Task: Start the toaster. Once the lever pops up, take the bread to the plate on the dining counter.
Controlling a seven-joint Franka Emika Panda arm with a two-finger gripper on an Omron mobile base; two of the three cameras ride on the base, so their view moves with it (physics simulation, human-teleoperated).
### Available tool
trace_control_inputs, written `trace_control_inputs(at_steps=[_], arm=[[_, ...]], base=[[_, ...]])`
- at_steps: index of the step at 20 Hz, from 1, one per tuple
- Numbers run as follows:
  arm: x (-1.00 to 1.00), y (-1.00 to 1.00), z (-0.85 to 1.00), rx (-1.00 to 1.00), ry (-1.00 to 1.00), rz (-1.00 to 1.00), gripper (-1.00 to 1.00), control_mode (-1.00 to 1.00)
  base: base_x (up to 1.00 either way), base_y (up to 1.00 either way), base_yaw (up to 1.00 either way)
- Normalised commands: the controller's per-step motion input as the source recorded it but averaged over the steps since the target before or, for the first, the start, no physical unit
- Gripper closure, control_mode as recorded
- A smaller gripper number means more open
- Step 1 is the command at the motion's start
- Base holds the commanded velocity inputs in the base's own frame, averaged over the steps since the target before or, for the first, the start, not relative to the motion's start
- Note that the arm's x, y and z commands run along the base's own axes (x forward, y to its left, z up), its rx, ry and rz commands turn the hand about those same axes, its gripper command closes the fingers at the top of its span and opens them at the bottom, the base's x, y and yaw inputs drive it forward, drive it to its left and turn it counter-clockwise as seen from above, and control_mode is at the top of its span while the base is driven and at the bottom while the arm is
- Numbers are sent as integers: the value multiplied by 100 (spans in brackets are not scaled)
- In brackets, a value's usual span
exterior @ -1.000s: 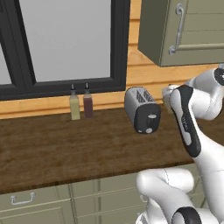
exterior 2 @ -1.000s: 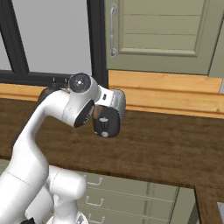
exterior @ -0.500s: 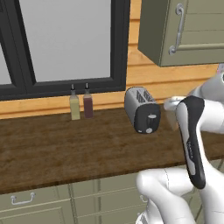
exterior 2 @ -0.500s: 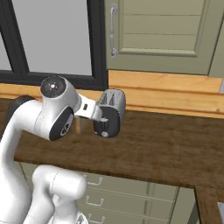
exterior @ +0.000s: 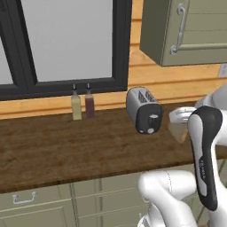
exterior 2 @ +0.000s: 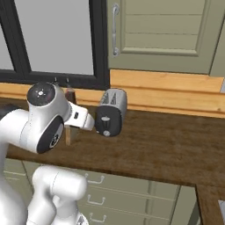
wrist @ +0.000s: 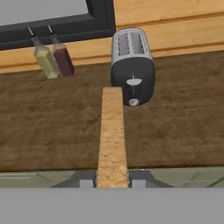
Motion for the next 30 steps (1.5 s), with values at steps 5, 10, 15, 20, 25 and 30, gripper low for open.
trace_control_inputs(at_steps=[5,10,15,20,25,30], arm=[[0,0,0,0,0,0,100,100],[0,0,0,0,0,0,100,100],[0,0,0,0,0,0,100,100],[0,0,0,0,0,0,100,100],[0,0,0,0,0,0,100,100],[0,0,0,0,0,0,100,100]], base=[[-81,66,10],[-56,100,52],[-19,81,89],[-10,71,92],[2,76,84],[28,69,75]])
